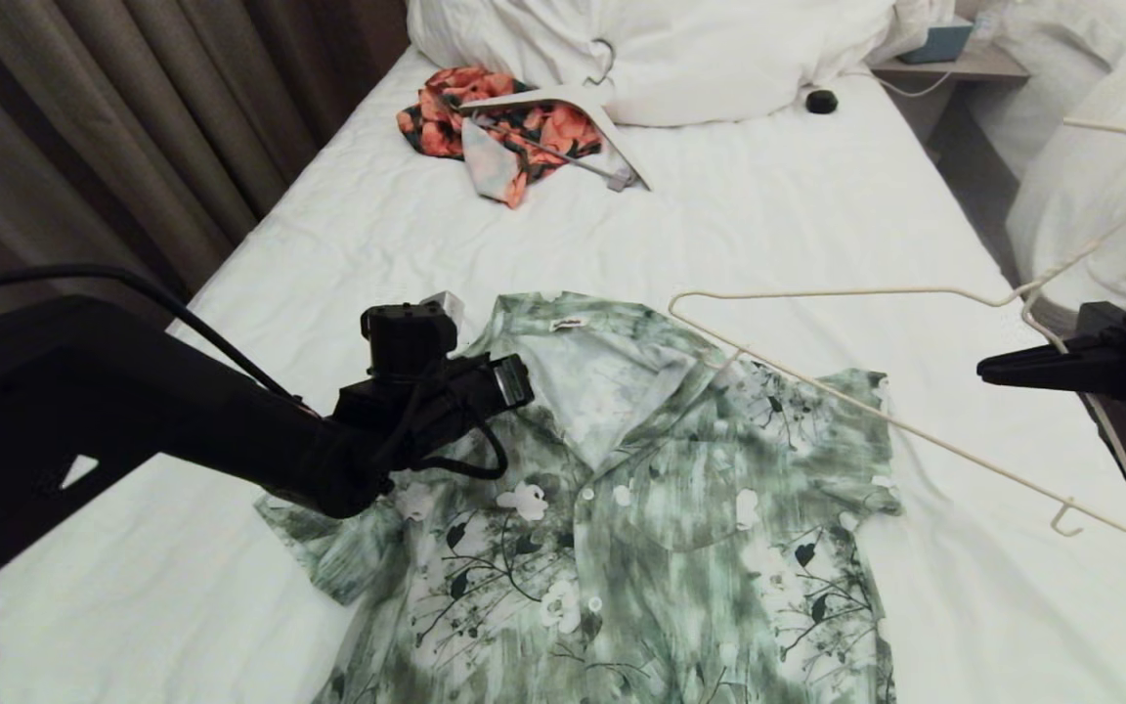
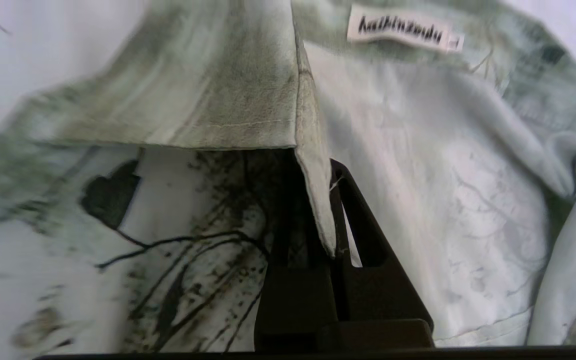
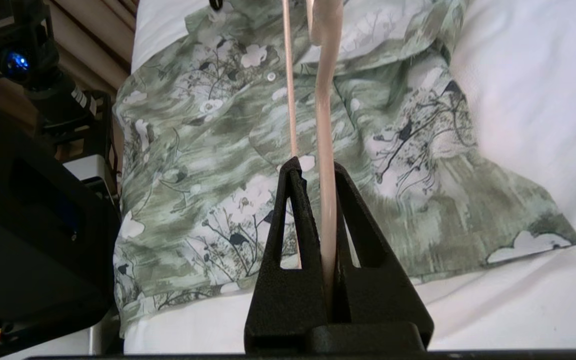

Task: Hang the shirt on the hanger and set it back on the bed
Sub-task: Lift the shirt and hanger, then hook one side of the shirt onto the hanger

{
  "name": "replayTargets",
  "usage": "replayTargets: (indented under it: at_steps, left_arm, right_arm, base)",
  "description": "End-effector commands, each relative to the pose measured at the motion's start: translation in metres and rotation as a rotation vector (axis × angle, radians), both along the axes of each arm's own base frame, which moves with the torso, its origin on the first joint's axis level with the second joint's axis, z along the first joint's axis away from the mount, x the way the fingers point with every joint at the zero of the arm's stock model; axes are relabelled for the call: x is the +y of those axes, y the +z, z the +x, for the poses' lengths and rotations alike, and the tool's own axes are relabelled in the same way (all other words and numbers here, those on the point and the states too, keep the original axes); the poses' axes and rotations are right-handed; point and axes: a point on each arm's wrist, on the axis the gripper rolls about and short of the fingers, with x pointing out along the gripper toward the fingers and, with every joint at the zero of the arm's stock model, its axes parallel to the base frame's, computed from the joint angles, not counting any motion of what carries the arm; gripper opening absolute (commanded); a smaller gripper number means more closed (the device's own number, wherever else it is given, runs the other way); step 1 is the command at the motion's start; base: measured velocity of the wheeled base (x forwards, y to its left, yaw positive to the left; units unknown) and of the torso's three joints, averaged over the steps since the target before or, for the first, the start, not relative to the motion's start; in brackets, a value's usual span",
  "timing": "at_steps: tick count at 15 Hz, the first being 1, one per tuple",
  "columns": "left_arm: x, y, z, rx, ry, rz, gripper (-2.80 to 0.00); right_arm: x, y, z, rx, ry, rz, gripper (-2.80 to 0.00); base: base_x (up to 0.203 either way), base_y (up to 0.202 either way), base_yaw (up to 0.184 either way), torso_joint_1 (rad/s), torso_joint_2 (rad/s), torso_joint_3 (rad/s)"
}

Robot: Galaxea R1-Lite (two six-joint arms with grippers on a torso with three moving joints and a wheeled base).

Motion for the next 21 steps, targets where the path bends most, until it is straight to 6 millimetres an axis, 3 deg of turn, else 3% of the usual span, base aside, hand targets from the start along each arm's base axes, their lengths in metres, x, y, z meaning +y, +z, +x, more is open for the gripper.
replayTargets:
  at_steps: [1,4,9,12,16,21]
  left_arm:
    - [0.008,0.020,-0.007,-0.044,0.013,-0.022,-2.80]
    - [0.007,0.051,-0.030,-0.104,-0.013,-0.050,-2.80]
    - [-0.014,0.106,-0.101,-0.136,-0.159,-0.076,-2.80]
    - [-0.021,0.115,-0.132,-0.144,-0.189,-0.077,-2.80]
    - [-0.022,0.124,-0.161,-0.147,-0.231,-0.077,-2.80]
    - [-0.027,0.138,-0.195,-0.188,-0.275,-0.046,-2.80]
  right_arm:
    - [0.000,-0.003,0.002,0.015,0.001,0.000,-2.80]
    - [0.002,-0.011,0.013,0.041,0.015,0.001,-2.80]
    - [0.032,-0.022,0.044,0.074,0.117,-0.004,-2.80]
    - [0.057,-0.025,0.064,0.096,0.174,-0.031,-2.80]
    - [0.098,-0.027,0.071,0.102,0.281,-0.041,-2.80]
    - [0.113,-0.035,0.075,0.120,0.307,-0.087,-2.80]
  base:
    - [0.000,0.000,0.000,0.000,0.00,0.000]
    - [0.000,0.000,0.000,0.000,0.00,0.000]
    - [0.000,0.000,0.000,0.000,0.00,0.000]
    - [0.000,0.000,0.000,0.000,0.00,0.000]
    - [0.000,0.000,0.000,0.000,0.00,0.000]
    - [0.000,0.000,0.000,0.000,0.00,0.000]
